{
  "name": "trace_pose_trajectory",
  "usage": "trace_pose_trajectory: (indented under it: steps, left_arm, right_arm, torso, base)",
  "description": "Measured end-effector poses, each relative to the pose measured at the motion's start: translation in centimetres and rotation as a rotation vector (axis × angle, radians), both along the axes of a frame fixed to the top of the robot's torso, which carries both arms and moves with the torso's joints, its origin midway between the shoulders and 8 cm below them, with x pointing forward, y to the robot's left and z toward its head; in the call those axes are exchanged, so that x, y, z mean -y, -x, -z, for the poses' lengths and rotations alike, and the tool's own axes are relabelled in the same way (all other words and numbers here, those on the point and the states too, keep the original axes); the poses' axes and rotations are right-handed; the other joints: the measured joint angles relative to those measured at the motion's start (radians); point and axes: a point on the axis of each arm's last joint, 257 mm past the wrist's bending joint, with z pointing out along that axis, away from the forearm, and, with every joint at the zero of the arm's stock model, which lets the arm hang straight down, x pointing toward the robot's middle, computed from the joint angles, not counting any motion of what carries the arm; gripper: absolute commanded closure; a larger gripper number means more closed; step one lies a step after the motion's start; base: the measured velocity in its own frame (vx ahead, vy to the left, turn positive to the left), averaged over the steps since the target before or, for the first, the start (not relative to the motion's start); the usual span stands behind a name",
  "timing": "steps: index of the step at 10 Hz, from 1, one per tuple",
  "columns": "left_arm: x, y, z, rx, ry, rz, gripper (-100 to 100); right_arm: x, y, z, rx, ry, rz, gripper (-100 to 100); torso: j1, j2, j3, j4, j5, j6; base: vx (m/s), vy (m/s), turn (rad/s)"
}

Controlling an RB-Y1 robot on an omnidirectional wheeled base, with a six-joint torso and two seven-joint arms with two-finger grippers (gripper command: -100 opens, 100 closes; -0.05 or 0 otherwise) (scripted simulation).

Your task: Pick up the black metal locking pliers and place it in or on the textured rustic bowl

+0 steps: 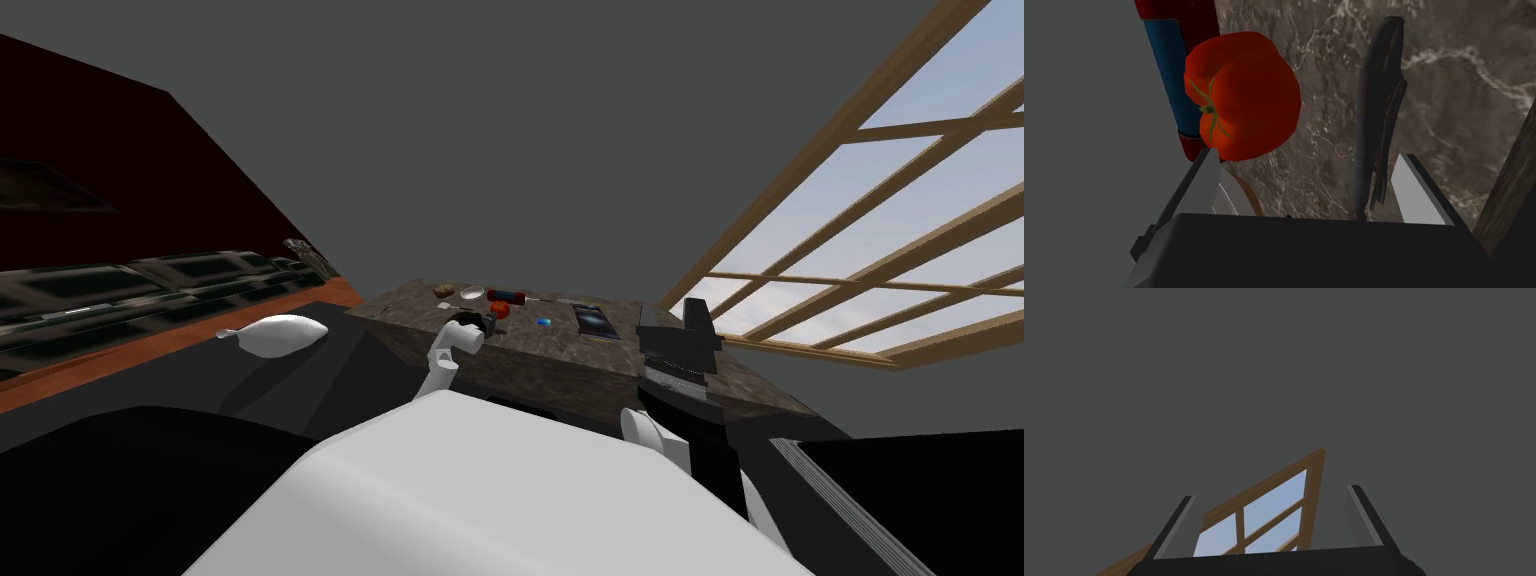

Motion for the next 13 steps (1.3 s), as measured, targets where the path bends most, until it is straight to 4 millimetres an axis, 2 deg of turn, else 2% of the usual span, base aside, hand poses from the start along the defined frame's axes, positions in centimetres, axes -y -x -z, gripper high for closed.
trace_pose_trajectory:
  steps: [6, 11, 12, 13]
  left_arm:
    - [-0.6, 0.8, 2.3, -0.146, -0.002, -0.028, -100]
    - [-2.0, 1.6, 3.6, -0.253, -0.028, -0.056, -100]
    - [-2.0, 1.6, 3.7, -0.256, -0.028, -0.057, 0]
    - [-2.0, 1.6, 3.7, -0.256, -0.028, -0.057, -100]
  right_arm:
    - [0.0, 0.0, 0.0, 0.000, 0.000, 0.000, 0]
    - [0.0, 0.0, 0.0, 0.000, 0.000, 0.000, 0]
    - [0.0, 0.0, 0.0, 0.000, 0.000, 0.000, 0]
    - [0.0, 0.0, 0.0, 0.000, 0.000, 0.000, 0]
  torso:
    - [0.000, 0.000, 0.000, 0.000, 0.000, 0.000]
    - [0.000, 0.000, 0.000, 0.000, 0.000, 0.000]
    - [0.000, 0.001, 0.001, 0.000, 0.000, 0.000]
    - [0.000, 0.001, 0.001, 0.000, 0.000, 0.000]
  base:
    - [0.023, -0.005, 0.045]
    - [0.017, -0.008, 0.032]
    - [0.000, 0.000, 0.000]
    - [0.010, -0.003, -0.012]
